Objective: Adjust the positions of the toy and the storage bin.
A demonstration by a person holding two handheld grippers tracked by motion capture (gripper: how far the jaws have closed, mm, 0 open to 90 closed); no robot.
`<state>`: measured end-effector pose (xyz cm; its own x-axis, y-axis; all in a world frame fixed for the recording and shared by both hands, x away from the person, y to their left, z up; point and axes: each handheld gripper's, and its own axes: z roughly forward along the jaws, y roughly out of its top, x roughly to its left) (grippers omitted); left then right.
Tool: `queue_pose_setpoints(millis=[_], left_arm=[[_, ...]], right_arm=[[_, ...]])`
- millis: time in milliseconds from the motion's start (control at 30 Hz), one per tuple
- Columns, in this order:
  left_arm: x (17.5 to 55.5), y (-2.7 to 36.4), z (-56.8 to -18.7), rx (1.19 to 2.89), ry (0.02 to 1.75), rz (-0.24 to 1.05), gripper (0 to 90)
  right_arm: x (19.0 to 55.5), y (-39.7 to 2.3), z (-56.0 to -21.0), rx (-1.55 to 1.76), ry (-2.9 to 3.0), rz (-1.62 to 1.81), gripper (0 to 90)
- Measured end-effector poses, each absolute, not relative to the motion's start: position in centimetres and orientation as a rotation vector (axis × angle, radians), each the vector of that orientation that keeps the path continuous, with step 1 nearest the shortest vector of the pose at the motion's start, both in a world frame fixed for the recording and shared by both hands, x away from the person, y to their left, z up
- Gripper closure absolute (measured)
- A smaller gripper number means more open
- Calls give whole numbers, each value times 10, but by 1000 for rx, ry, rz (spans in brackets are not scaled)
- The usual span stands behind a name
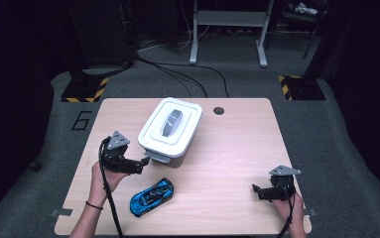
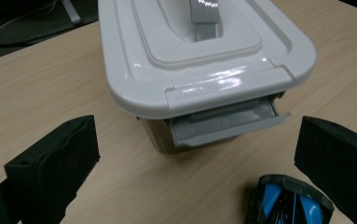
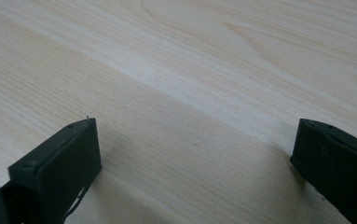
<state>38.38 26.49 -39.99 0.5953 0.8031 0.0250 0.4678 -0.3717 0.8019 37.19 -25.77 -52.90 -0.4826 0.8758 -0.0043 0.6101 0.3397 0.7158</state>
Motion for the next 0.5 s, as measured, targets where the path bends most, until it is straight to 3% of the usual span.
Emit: queue_pose_setpoints(millis=[500], left_arm=[[358, 244, -449, 2143, 969, 450, 0]], right_arm=[[372, -258, -529, 1309, 2220, 933, 2]])
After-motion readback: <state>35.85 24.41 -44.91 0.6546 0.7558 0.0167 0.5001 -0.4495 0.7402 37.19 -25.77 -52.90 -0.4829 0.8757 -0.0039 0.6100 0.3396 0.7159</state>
